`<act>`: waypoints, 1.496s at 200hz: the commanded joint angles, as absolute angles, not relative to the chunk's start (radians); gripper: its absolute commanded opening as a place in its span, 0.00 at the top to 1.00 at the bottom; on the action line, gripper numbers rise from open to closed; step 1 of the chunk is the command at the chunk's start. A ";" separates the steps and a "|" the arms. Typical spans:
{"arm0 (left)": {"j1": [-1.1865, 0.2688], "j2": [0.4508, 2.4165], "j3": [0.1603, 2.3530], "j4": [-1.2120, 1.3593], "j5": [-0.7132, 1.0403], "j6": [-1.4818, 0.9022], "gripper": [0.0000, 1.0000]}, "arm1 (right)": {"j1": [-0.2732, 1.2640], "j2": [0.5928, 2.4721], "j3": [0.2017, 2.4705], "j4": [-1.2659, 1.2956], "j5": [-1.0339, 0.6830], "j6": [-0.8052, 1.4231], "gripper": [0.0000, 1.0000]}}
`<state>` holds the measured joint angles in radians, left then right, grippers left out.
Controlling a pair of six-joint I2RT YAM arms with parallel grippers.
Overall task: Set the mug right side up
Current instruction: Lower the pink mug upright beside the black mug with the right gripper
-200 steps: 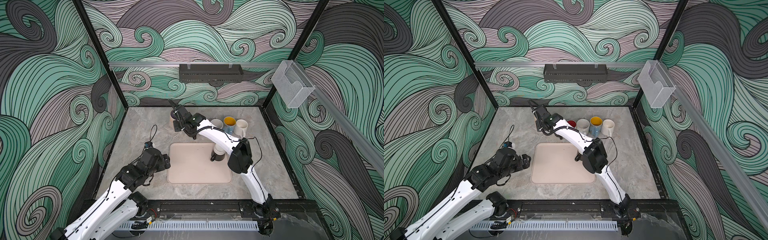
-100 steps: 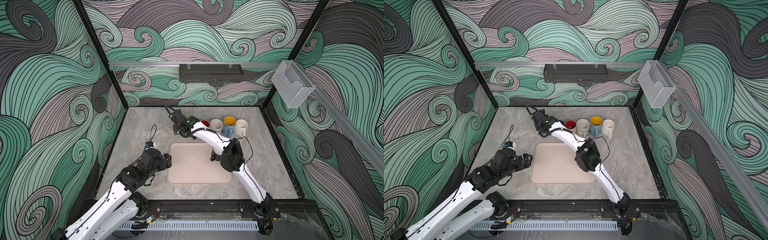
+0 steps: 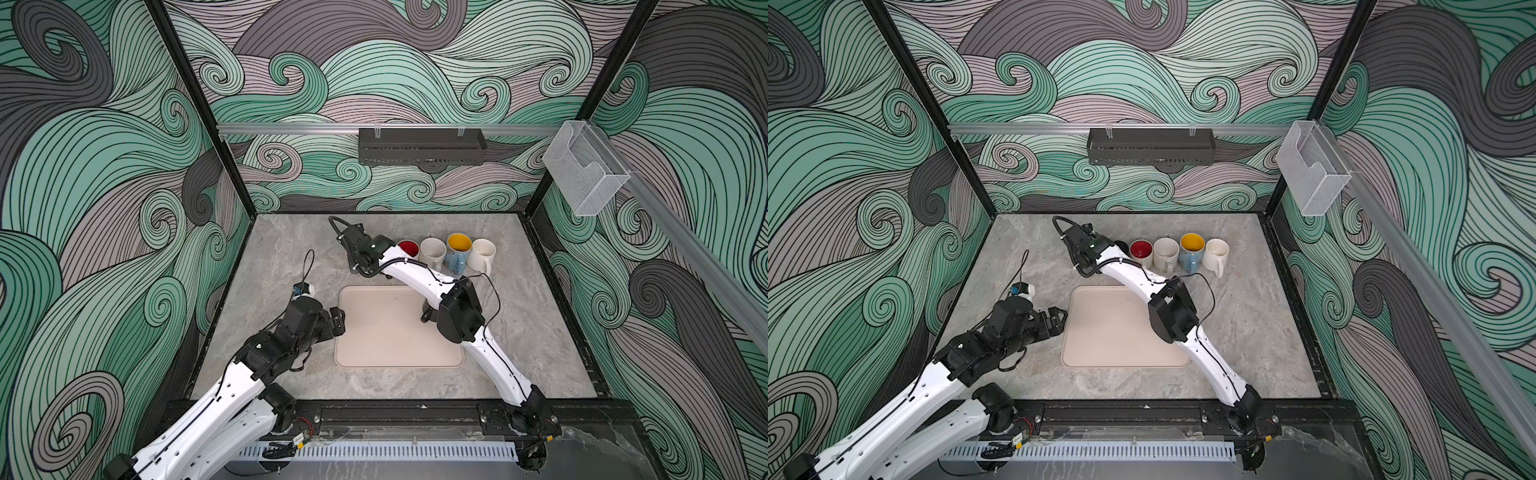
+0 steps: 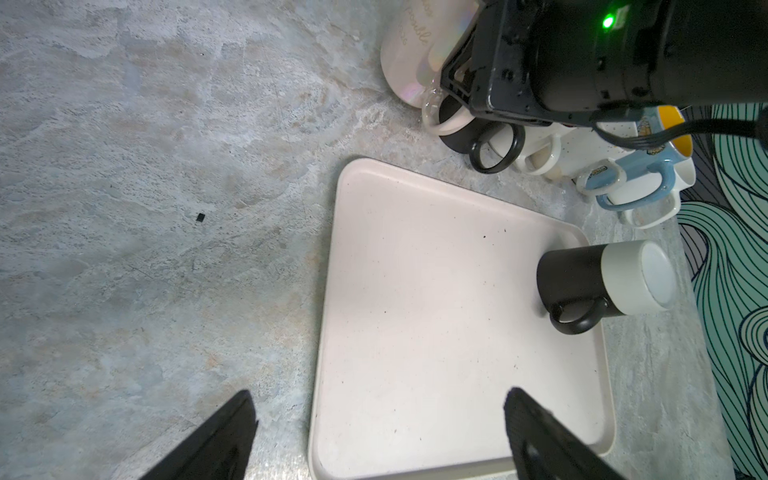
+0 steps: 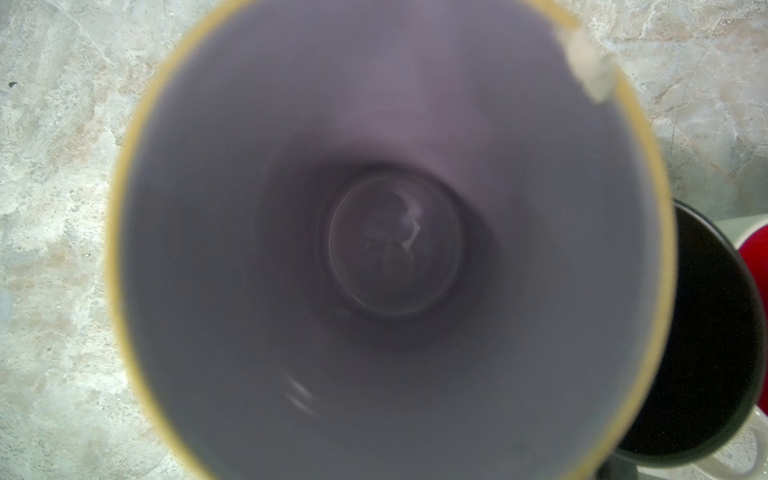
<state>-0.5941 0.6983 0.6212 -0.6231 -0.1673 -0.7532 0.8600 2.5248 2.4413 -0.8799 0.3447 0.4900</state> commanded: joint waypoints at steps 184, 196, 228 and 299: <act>-0.603 0.698 0.600 -0.591 -0.148 -0.739 0.05 | 0.838 2.530 2.403 -0.837 0.390 0.592 1.00; -0.603 0.699 0.600 -0.592 -0.148 -0.739 0.05 | 0.838 2.528 2.401 -0.837 0.393 0.594 1.00; -0.603 0.700 0.600 -0.591 -0.149 -0.739 0.05 | 0.837 2.524 2.389 -0.837 0.388 0.604 0.99; -0.603 0.709 0.594 -0.579 -0.146 -0.738 0.05 | 0.837 2.510 2.362 -0.836 0.367 0.611 0.85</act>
